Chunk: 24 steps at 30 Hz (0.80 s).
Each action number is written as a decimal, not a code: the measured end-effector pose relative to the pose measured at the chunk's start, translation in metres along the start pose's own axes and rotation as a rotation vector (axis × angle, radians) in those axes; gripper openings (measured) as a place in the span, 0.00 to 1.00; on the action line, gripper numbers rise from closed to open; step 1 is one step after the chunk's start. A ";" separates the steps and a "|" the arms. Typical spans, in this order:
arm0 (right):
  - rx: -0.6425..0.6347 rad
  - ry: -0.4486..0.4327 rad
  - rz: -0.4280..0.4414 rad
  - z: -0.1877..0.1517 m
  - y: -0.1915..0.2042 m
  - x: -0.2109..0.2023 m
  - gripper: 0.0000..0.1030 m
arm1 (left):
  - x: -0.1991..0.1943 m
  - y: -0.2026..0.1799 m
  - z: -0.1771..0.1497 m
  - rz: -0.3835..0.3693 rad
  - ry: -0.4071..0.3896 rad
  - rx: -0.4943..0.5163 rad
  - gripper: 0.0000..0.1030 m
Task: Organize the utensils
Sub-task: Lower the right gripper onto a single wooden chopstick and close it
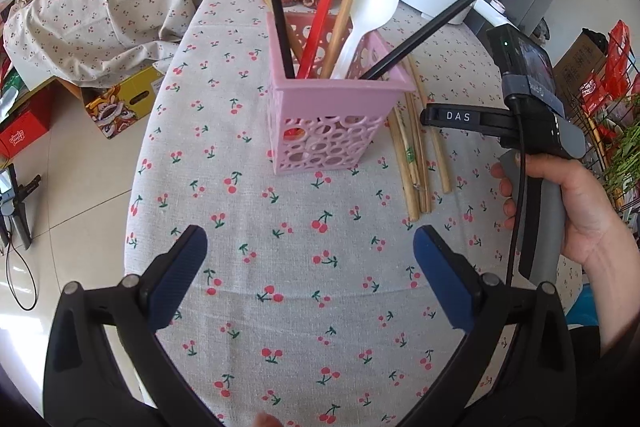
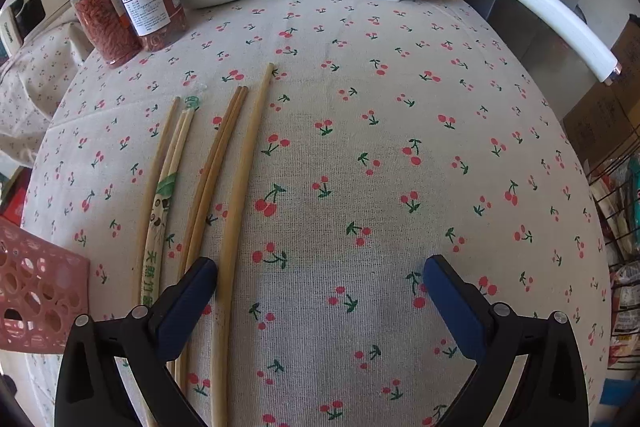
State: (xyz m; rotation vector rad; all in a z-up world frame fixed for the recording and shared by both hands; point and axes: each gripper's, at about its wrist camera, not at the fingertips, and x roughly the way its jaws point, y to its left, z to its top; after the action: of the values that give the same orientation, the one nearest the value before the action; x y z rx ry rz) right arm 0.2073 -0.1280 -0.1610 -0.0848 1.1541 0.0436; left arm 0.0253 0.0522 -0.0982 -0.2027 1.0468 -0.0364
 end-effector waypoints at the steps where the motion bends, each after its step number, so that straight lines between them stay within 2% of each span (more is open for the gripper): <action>1: -0.013 0.011 0.006 0.001 0.000 0.000 1.00 | 0.001 -0.002 0.000 0.001 0.001 0.008 0.99; 5: -0.046 0.034 0.022 -0.002 0.000 -0.001 1.00 | 0.004 -0.010 0.000 0.003 0.019 0.039 0.99; 7: -0.038 0.033 0.020 -0.001 -0.001 -0.003 0.95 | 0.004 -0.014 0.000 0.002 0.017 0.051 0.99; 9: -0.035 0.022 0.022 0.000 -0.003 -0.006 0.78 | 0.004 -0.017 0.000 0.002 0.016 0.060 0.99; 13: -0.040 0.010 0.028 0.004 -0.004 -0.011 0.57 | 0.006 -0.022 0.002 -0.005 0.026 0.066 0.99; 16: -0.044 0.005 0.036 0.006 -0.007 -0.014 0.32 | 0.007 -0.029 0.002 0.004 0.035 0.097 0.99; 17: -0.049 0.008 0.039 0.006 -0.007 -0.015 0.16 | 0.008 -0.033 0.003 0.007 0.038 0.109 0.99; 18: -0.052 0.013 0.044 0.006 -0.009 -0.016 0.09 | 0.008 -0.037 0.003 0.010 0.039 0.120 0.99; 21: -0.046 0.032 0.080 0.003 -0.021 -0.017 0.08 | 0.009 -0.049 0.004 0.005 0.048 0.151 0.99; 24: -0.047 0.043 0.076 -0.001 -0.038 -0.020 0.08 | 0.013 -0.069 0.004 -0.007 0.052 0.194 0.99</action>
State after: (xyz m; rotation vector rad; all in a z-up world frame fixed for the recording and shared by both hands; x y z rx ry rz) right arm 0.2011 -0.1663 -0.1412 -0.0842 1.1991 0.1367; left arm 0.0404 -0.0166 -0.0946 -0.0295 1.0877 -0.1497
